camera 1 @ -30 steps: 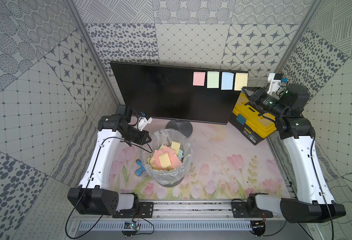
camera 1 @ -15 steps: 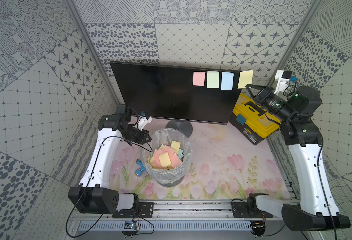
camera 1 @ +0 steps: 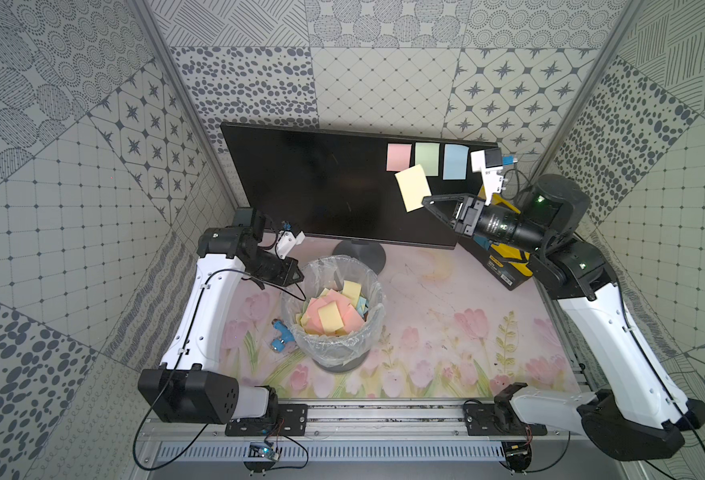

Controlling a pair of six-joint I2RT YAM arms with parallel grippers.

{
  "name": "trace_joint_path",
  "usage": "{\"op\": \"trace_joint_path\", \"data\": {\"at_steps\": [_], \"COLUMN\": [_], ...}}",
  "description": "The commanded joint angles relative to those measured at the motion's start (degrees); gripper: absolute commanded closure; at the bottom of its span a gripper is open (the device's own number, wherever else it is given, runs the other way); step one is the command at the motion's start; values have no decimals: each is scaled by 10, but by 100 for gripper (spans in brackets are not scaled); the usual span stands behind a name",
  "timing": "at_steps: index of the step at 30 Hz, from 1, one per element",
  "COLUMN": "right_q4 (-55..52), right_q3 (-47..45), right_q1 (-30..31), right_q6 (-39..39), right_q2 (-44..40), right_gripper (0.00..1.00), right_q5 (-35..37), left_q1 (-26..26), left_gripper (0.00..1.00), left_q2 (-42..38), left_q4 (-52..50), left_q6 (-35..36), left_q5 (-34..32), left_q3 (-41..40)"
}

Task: Remove the sticky note from the monitor
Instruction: Place the sticky note in the trash bin.

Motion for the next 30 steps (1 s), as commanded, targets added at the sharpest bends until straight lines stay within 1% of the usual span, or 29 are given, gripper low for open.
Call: {"op": "trace_joint_path", "data": {"at_steps": [1, 3, 6, 10, 15, 17, 18, 22, 23, 24, 29, 30], "right_q4": [-50, -73, -119, -123, -145, -160, -168, -173, -173, -173, -172, -171], "right_q3": [-25, -32, -39, -63, -55, -43, -35, -14, -9, -4, 4, 7], "right_q1": [79, 123, 173, 201, 229, 241, 247, 258, 258, 259, 254, 249], "right_q6": [-71, -91, -124, -136, -150, -160, -164, -173, -175, -176, -181, -177], "right_q2": [24, 43, 80, 95, 123, 138, 147, 165, 167, 166, 144, 138], "right_gripper": [100, 100, 100, 100, 99, 95, 92, 74, 66, 63, 54, 53], "right_q5": [53, 74, 122, 158, 166, 172, 175, 182, 184, 188, 230, 238], "left_q1": [-2, -2, -2, -2, -2, -2, -1, -2, -2, -2, -2, -2], "left_gripper": [100, 100, 100, 100, 100, 100, 100, 100, 100, 100, 100, 100], "left_q2": [4, 4, 4, 4, 5, 7, 7, 5, 5, 4, 2, 2], "left_q4": [21, 23, 24, 24, 27, 28, 28, 27, 27, 27, 28, 28], "left_q6": [-15, -16, -17, -17, -20, -20, -20, -19, -19, -19, -19, -20], "left_q5": [27, 28, 32, 31, 31, 31, 30, 31, 31, 31, 31, 33], "left_q3": [12, 11, 11, 12, 15, 17, 17, 16, 16, 15, 14, 14]}}
